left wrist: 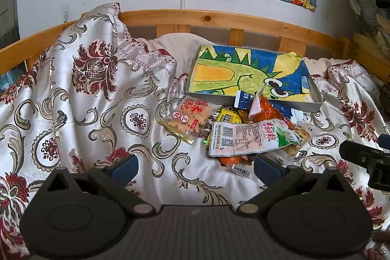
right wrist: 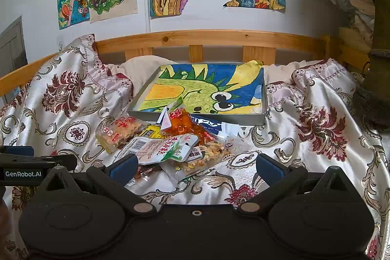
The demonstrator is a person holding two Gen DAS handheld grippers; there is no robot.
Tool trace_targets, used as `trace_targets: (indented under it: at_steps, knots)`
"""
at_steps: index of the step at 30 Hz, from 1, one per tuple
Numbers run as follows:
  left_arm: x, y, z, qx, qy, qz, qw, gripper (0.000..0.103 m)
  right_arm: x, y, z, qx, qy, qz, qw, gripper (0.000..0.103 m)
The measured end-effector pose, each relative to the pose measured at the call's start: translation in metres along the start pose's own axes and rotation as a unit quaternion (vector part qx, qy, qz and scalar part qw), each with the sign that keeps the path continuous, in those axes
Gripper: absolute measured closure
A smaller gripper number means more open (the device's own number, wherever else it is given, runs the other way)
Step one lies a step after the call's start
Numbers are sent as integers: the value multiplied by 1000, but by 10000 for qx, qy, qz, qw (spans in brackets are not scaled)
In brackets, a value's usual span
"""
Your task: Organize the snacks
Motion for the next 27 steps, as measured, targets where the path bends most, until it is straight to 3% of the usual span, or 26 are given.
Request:
trace_targets:
  at_steps: [18, 27]
  knots:
    - [-5, 1, 3, 92, 297, 240, 9992, 0, 1, 4, 1, 82, -61, -247, 9996, 0]
    - [-5, 29, 10, 344, 493, 309, 9977, 0, -15, 15, 7, 217, 14, -346, 9992, 0]
Point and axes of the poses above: each gripper's, at about its wrist camera, not at the fingertips, and x roughly against the way its jaws point, z to its left, y to its top, the point moved 2 cm from there along -x, roughly the way its jaws point, and after that the axes turned 7 degrees about -y, right-handed, at the moved point
